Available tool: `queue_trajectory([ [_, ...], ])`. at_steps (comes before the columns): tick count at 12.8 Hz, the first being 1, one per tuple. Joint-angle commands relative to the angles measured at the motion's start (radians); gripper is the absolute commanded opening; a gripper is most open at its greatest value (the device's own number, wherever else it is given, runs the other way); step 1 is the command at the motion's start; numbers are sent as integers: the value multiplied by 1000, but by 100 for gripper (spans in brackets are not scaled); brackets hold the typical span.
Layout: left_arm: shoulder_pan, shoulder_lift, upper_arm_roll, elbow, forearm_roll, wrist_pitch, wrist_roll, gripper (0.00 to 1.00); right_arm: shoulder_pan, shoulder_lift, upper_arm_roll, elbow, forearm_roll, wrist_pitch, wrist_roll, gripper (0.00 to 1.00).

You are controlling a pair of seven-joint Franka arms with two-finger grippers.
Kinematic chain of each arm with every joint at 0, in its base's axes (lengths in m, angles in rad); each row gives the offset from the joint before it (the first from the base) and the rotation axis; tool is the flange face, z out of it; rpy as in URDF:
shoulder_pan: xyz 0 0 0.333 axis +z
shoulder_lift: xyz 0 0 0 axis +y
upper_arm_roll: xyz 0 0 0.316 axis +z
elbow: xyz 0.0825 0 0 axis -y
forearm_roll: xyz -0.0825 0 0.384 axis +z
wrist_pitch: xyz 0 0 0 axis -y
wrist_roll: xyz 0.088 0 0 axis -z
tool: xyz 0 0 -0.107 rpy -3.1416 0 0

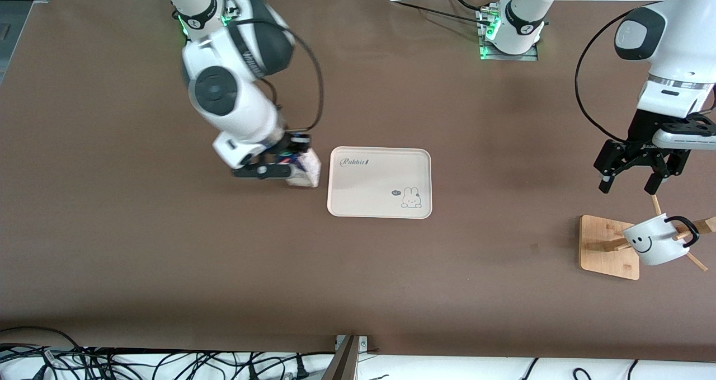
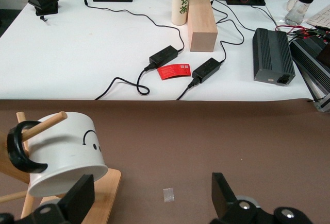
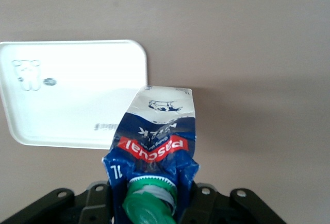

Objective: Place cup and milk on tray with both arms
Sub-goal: 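Set the milk carton on the tray and open the right gripper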

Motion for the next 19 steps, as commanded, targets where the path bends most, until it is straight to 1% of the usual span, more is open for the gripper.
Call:
queue_trajectory([
  [1, 29, -4, -7, -36, -13, 80, 12, 100, 81, 103, -1, 93, 10, 61, 111, 43],
  [4, 26, 29, -7, -126, -11, 263, 14, 100, 137, 153, -4, 93, -48, 112, 154, 43],
  [6, 21, 25, -7, -145, -13, 277, 12, 100, 163, 171, -4, 93, -73, 125, 171, 43],
  [8, 23, 26, -7, -152, -13, 282, 12, 100, 170, 183, -5, 93, -78, 144, 172, 43],
  [9, 24, 32, -7, -163, -13, 315, 12, 100, 170, 190, -6, 93, -79, 154, 171, 43],
  [10, 24, 49, -7, -196, -13, 391, 12, 100, 170, 193, -6, 93, -88, 154, 171, 49],
  [11, 24, 74, -7, -230, -13, 488, 14, 100, 170, 194, -6, 93, -90, 154, 171, 74],
  [12, 24, 91, -7, -240, -11, 530, 12, 100, 169, 193, -7, 93, -90, 154, 171, 100],
  [14, 27, 95, -7, -241, -11, 538, 12, 100, 163, 179, -10, 96, -86, 143, 166, 100],
  [15, 29, 102, -7, -241, -11, 544, 12, 100, 161, 155, -18, 97, -82, 140, 163, 100],
  [16, 30, 127, -7, -241, -11, 585, 12, 100, 160, 128, -30, 97, -79, 126, 160, 100],
  [17, 30, 144, -7, -240, -11, 599, 10, 100, 157, 105, -48, 99, -81, 90, 155, 100],
  [18, 30, 152, -7, -238, -11, 599, 7, 100, 154, 81, -80, 114, -81, 53, 148, 100],
  [19, 30, 161, -7, -234, -10, 599, 6, 100, 143, 53, -113, 160, -79, 4, 137, 100],
])
